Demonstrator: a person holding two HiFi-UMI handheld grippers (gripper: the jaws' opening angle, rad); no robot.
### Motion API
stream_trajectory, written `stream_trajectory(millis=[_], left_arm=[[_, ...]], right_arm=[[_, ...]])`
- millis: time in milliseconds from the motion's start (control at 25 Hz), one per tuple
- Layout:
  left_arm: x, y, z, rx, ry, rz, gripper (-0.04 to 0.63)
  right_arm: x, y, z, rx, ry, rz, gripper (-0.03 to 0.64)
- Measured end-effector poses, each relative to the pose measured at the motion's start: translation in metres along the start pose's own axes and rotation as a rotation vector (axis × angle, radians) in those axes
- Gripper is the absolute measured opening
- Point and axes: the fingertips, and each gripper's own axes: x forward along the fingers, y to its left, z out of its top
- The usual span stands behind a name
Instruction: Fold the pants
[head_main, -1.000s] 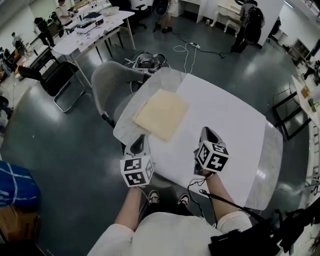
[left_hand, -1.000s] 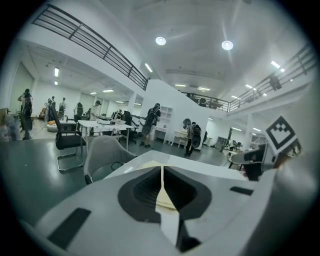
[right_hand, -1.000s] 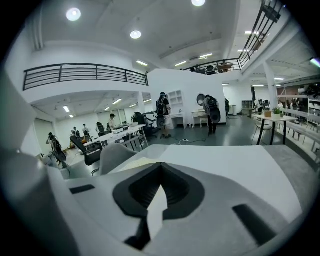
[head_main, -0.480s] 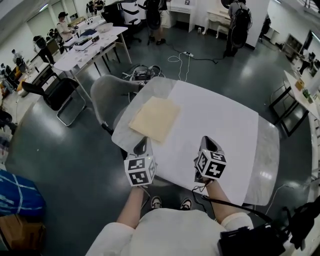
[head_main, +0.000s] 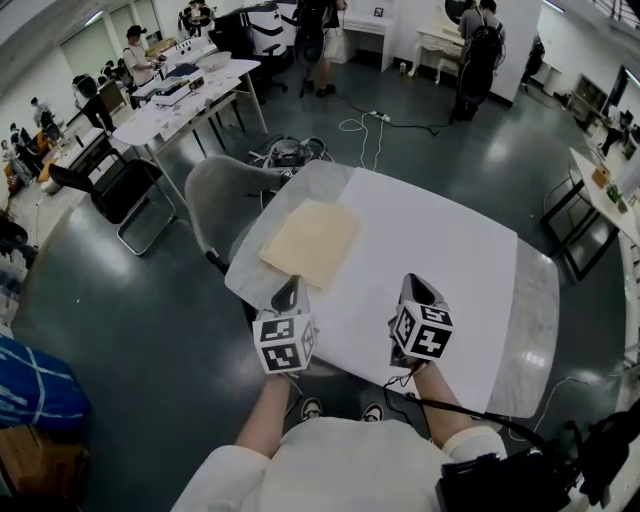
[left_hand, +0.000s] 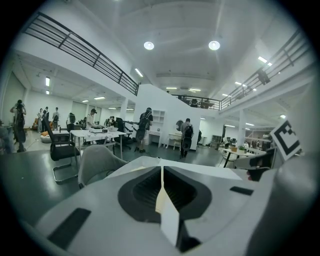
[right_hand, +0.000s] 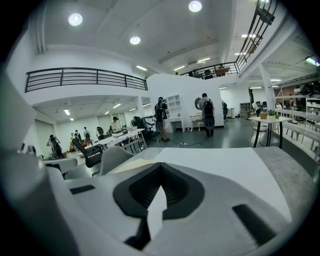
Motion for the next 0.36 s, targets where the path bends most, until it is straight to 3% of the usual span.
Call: stream_trajectory(millis=[360], left_arm=[[0.0006, 0.0045, -0.0020, -0.002, -0.001, 0.007, 0.017]], right_arm=[[0.0033, 0.0057, -0.0015, -0.027, 0.004, 0.009, -0.008]])
